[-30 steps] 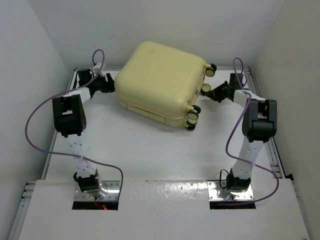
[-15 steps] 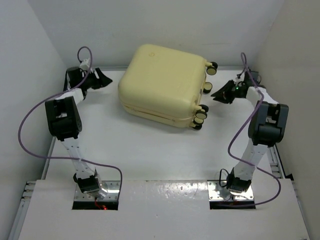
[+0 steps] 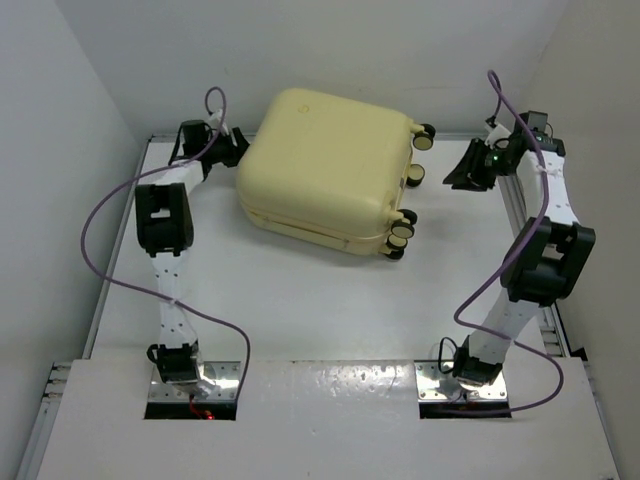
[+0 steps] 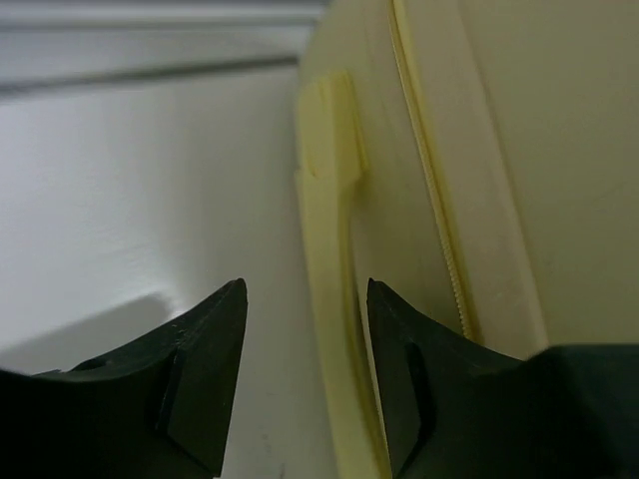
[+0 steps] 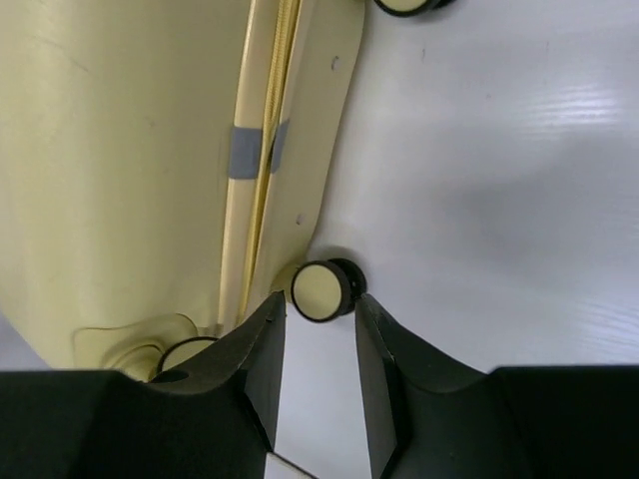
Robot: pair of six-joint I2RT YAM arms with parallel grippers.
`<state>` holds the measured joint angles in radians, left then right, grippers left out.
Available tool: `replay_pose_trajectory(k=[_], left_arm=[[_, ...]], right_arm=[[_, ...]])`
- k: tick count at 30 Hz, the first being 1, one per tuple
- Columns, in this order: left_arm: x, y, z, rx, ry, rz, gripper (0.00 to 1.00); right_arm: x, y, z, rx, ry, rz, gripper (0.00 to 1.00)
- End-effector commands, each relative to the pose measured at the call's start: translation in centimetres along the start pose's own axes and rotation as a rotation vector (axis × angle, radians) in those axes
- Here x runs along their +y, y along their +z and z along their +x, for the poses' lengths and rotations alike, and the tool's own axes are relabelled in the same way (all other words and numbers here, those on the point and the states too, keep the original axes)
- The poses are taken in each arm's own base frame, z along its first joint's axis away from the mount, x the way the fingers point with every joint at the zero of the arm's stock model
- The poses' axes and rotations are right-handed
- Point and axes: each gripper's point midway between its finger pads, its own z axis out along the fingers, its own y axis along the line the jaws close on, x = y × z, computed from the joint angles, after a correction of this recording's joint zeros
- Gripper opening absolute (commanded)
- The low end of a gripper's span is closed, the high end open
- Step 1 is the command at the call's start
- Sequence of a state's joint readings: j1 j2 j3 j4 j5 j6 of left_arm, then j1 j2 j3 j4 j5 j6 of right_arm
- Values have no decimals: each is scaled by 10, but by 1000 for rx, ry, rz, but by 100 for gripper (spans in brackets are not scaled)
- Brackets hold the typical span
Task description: Pack the luggage
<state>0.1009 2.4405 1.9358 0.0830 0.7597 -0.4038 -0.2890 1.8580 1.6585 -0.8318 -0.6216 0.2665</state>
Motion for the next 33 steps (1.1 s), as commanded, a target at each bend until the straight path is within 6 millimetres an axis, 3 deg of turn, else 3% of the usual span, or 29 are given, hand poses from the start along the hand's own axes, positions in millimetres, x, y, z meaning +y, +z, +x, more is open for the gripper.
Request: replay_pose_trajectory(k=[1, 2, 3, 4, 7, 12, 13, 15, 18, 19, 20, 21, 25, 29, 31, 32, 33], left_arm=[[-16, 7, 36, 120, 8, 79, 56], [-20, 2, 43, 140, 14, 91, 56], [-30, -8, 34, 128, 77, 97, 56], [-33, -15, 63, 179, 58, 94, 55], [-62, -38, 79, 199, 164, 130, 55], [-86, -59, 94, 230, 212, 137, 55], [-85, -63, 101, 240, 202, 126, 55], [-84, -67, 92, 210, 208, 75, 58], [-65, -73, 82, 164, 180, -8, 59], [-61, -70, 87, 178, 153, -12, 59], [-57, -69, 79, 173, 148, -8, 59], [-50, -65, 91, 206, 102, -16, 59], [-43, -52, 95, 211, 89, -34, 59], [-32, -34, 109, 240, 75, -83, 52], [-30, -31, 111, 249, 62, -112, 44], [-30, -28, 119, 266, 45, -119, 41], [-29, -29, 121, 272, 41, -130, 39]], right_arm=[[1, -17, 3, 19, -118, 66, 35], [-1, -18, 3, 19, -130, 74, 35], [-5, -20, 2, 22, -144, 95, 35], [-7, -21, 1, 24, -146, 107, 35], [-7, -23, -4, 17, -173, 115, 36], [-3, -25, -11, 13, -205, 122, 36], [-4, -25, -10, 22, -207, 126, 37], [-2, -26, -11, 16, -220, 125, 37], [-1, -29, -10, 18, -217, 124, 37], [0, -28, -10, 18, -222, 117, 37], [2, -27, -9, 23, -222, 116, 37], [4, -28, -9, 22, -232, 112, 37], [16, -27, -4, 38, -271, 82, 37], [41, -26, 1, 21, -349, 56, 30], [54, -35, -8, -56, -406, 49, 28], [52, -23, 4, -48, -412, 51, 26], [70, -42, -6, -147, -476, 48, 23]])
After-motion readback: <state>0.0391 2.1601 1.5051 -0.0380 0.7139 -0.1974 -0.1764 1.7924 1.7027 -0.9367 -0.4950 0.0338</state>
